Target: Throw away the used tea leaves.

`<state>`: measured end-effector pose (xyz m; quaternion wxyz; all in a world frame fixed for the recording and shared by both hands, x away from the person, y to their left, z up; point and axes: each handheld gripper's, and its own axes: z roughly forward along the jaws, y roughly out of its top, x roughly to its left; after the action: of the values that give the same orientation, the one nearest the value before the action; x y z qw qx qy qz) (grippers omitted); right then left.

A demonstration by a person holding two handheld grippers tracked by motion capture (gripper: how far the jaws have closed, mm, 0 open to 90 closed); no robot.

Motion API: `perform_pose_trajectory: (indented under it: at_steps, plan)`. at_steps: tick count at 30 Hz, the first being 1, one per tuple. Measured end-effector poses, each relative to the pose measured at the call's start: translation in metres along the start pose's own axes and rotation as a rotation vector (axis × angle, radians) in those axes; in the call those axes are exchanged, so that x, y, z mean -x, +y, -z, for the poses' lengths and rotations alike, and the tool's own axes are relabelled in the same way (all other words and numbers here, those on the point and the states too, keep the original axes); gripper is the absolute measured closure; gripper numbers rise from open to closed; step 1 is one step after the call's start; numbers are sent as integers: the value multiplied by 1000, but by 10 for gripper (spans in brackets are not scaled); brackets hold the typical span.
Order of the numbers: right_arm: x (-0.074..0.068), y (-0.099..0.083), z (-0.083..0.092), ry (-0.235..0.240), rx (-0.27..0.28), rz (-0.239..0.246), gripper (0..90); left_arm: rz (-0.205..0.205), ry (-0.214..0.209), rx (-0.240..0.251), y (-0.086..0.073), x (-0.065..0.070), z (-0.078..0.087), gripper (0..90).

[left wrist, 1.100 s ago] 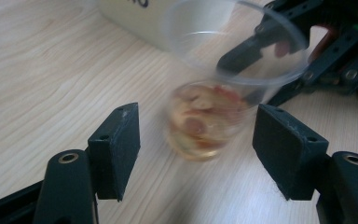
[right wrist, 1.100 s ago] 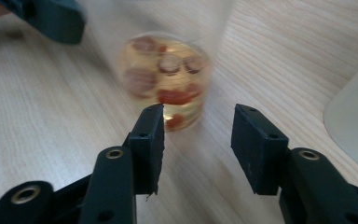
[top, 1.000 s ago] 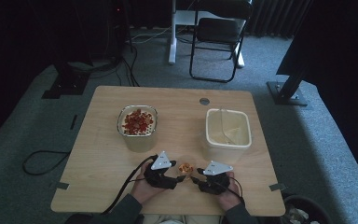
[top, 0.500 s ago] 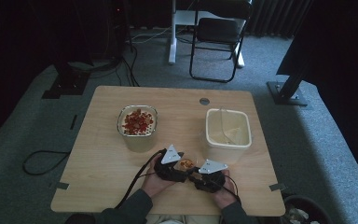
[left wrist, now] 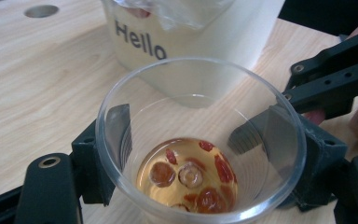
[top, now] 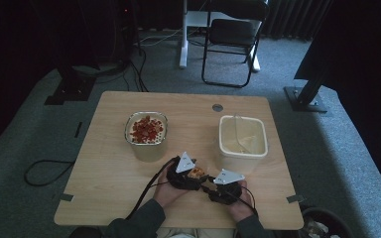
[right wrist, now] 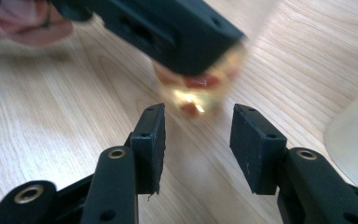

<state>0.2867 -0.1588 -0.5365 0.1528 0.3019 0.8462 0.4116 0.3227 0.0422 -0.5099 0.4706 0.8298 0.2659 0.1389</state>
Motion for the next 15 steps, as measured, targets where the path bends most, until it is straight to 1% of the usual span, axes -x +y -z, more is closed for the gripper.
perform_pose_trajectory:
  at_steps: [2,3,5,8,10,12,15]
  plan:
    - [1,-1,1,-4,-1,-1,543,1,4,1,0,-1,2,253]
    - [2,-2,3,-7,-1,-3,540,1,23,15,1,-6,11,253]
    - [5,-4,9,-24,3,-24,535,7,34,21,3,-12,20,255]
    - [9,-6,14,-38,13,-37,534,18,53,41,5,-22,36,257]
    - [12,-7,16,-47,14,-47,533,14,67,57,5,-28,44,260]
    - [14,-9,16,-53,12,-57,532,25,76,53,2,-35,48,262]
    - [14,-10,14,-55,3,-57,531,36,88,35,-9,-41,47,262]
